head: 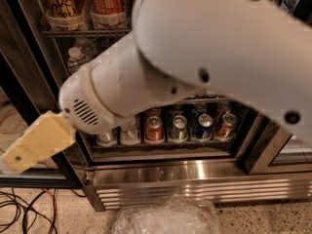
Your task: Pick 7up can from bottom shelf of fridge
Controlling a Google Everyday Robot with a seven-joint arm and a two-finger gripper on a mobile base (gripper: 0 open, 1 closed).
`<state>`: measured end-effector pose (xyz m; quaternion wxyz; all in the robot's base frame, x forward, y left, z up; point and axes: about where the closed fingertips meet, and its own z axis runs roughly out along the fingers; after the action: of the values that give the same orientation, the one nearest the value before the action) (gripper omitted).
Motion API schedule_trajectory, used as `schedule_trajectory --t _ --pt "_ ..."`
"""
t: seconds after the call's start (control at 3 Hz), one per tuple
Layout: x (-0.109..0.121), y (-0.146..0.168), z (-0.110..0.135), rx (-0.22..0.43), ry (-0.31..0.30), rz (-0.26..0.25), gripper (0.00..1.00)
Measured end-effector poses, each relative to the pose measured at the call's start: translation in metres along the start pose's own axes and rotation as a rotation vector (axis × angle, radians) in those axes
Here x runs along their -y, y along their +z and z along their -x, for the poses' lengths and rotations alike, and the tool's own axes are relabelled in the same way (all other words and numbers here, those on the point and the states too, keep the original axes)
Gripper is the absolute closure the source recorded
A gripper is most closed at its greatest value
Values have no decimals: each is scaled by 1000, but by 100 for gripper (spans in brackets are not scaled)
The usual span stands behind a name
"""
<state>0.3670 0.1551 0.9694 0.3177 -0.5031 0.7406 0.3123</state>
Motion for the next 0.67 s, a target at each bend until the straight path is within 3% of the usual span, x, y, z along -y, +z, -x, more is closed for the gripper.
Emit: schedule_trajectory --t 0.33,0.67 --pt "-43 66 4 74 95 126 0" --pt "-66 126 -2 176 229 274 0"
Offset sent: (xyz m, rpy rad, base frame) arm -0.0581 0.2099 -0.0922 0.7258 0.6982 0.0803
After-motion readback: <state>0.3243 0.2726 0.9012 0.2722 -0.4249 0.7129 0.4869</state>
